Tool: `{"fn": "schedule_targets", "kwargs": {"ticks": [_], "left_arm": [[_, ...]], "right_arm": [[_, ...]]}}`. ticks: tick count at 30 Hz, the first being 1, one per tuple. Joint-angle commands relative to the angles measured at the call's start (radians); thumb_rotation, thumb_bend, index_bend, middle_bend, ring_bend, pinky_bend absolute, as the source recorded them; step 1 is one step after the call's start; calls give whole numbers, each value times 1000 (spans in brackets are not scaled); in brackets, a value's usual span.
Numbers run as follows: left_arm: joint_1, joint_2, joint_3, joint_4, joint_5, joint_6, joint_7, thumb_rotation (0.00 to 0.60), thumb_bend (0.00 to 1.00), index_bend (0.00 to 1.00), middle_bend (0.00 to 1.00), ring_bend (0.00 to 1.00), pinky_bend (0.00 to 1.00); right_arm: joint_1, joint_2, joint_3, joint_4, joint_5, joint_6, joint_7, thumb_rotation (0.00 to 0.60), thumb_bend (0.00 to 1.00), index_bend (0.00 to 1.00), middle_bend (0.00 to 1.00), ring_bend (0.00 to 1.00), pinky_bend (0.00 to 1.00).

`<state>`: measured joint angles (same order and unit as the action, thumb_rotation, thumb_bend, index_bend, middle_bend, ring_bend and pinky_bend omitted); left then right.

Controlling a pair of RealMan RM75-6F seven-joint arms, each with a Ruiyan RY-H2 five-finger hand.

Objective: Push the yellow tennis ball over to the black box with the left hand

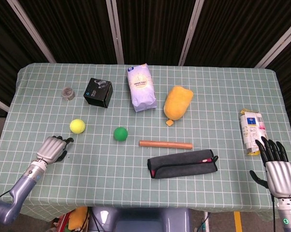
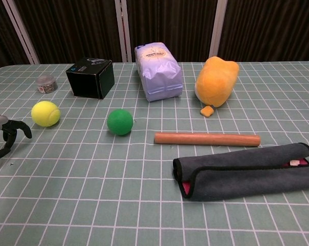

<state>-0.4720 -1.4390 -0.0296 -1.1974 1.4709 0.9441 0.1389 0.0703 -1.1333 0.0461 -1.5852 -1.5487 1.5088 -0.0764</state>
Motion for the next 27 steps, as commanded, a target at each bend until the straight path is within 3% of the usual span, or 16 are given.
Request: {"fn": "schedule_targets", "kwargs": {"ticks": [1, 14, 27], "left_arm": [[-12, -12, 3, 26, 16, 7, -33, 600, 463, 251, 489, 337, 425], [-38, -36, -8, 113, 30, 43, -134, 600, 419, 230, 412, 266, 333], [-129, -113, -50, 222, -18, -57, -198, 600, 343, 150, 253, 126, 250]], "right_arm": [[-1, 1, -1, 1, -2, 3, 1, 600, 267, 0, 0, 0, 0], [0, -3, 2, 3, 0, 0, -7, 600, 267, 0, 0, 0, 0], [0, -5, 2, -1, 0, 0, -16, 600, 267, 0, 0, 0, 0]]}}
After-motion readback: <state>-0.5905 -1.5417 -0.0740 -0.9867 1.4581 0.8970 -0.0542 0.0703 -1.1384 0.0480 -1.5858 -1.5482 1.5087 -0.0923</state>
